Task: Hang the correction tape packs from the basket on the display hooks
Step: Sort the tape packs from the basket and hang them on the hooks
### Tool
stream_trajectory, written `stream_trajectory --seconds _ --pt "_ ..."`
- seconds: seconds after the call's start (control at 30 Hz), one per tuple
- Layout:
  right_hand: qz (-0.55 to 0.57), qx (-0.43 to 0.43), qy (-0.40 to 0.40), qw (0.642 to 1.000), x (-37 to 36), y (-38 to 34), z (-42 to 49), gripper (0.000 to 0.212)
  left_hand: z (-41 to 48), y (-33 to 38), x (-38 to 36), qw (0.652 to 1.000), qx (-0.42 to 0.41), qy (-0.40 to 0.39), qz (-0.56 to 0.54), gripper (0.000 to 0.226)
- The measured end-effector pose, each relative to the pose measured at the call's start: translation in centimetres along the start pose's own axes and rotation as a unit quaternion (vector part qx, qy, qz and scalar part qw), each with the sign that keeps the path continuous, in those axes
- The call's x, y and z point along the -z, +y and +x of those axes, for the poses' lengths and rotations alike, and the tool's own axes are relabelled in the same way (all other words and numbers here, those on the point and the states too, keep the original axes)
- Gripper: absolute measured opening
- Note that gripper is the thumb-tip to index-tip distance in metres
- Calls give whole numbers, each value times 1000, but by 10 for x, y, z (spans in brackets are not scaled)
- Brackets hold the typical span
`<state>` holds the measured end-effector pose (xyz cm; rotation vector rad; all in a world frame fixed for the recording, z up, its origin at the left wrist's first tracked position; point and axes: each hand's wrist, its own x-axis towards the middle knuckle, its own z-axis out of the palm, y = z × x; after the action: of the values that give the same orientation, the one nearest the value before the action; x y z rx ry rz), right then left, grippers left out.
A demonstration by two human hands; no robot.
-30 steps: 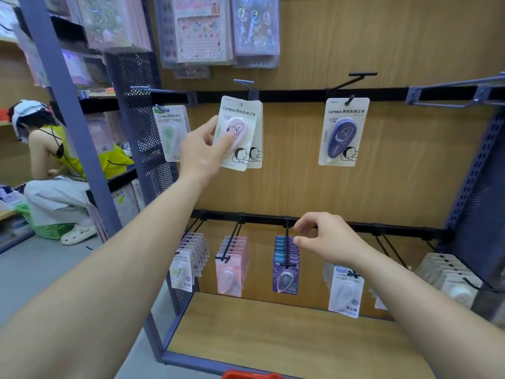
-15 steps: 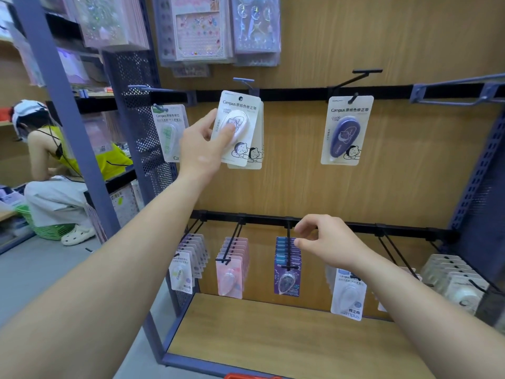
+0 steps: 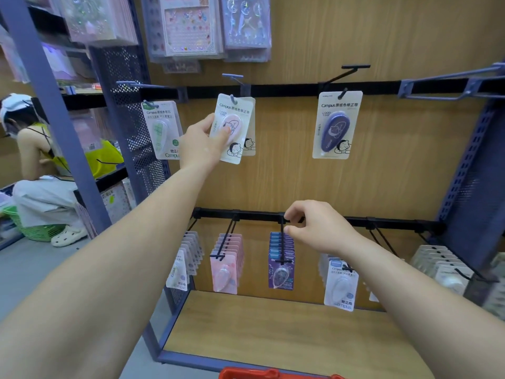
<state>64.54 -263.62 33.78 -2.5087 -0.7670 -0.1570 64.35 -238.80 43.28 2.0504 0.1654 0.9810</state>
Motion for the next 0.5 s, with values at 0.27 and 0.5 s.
stream_trajectory --seconds 0.27,0.5 --pt "-92 -47 -58 993 -29 29 -44 25 -134 -68 -17 977 27 -155 147 68" --pt "-99 -118 -188 970 -126 97 -139 28 -345 -164 -50 841 140 -464 242 70"
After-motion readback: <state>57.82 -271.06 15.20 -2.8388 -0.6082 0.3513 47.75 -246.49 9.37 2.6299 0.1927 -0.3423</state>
